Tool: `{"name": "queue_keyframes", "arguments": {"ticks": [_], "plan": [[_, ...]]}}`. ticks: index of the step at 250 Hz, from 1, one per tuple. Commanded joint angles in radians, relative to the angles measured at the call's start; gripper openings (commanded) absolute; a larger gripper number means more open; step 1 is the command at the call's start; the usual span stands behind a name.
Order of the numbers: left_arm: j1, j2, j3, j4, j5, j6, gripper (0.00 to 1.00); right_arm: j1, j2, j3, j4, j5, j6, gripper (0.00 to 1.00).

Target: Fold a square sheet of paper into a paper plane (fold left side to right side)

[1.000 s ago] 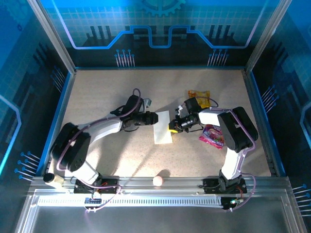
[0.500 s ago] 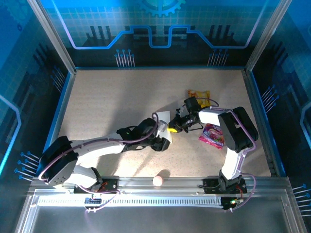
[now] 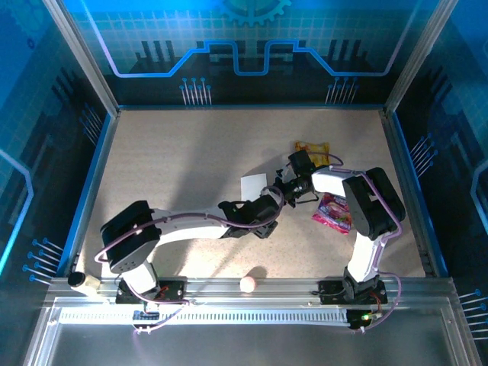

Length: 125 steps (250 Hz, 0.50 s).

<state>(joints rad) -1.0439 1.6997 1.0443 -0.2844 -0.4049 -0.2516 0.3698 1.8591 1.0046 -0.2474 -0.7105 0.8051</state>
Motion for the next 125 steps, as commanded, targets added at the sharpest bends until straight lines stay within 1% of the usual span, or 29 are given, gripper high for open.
{"name": "queue_keyframes", "arguments": {"ticks": [1,33,71,94,125], "plan": [[-0.002,0.044,0.041,-0.039,-0.063,0.011,0.68,0.003,-0.011,0.009,-0.021,0.000,0.007,0.08],[-0.002,0.067,0.035,-0.007,-0.042,0.003,0.63,0.004,-0.013,0.002,-0.006,-0.003,0.020,0.08],[-0.002,0.096,0.054,-0.006,-0.048,0.000,0.55,0.010,-0.006,-0.001,0.009,-0.006,0.034,0.08],[-0.002,0.110,0.064,-0.012,-0.058,-0.006,0.46,0.014,-0.002,-0.004,0.020,-0.005,0.041,0.08],[-0.003,0.105,0.058,-0.010,-0.059,-0.008,0.30,0.015,-0.003,-0.007,0.021,0.000,0.041,0.08]]}}
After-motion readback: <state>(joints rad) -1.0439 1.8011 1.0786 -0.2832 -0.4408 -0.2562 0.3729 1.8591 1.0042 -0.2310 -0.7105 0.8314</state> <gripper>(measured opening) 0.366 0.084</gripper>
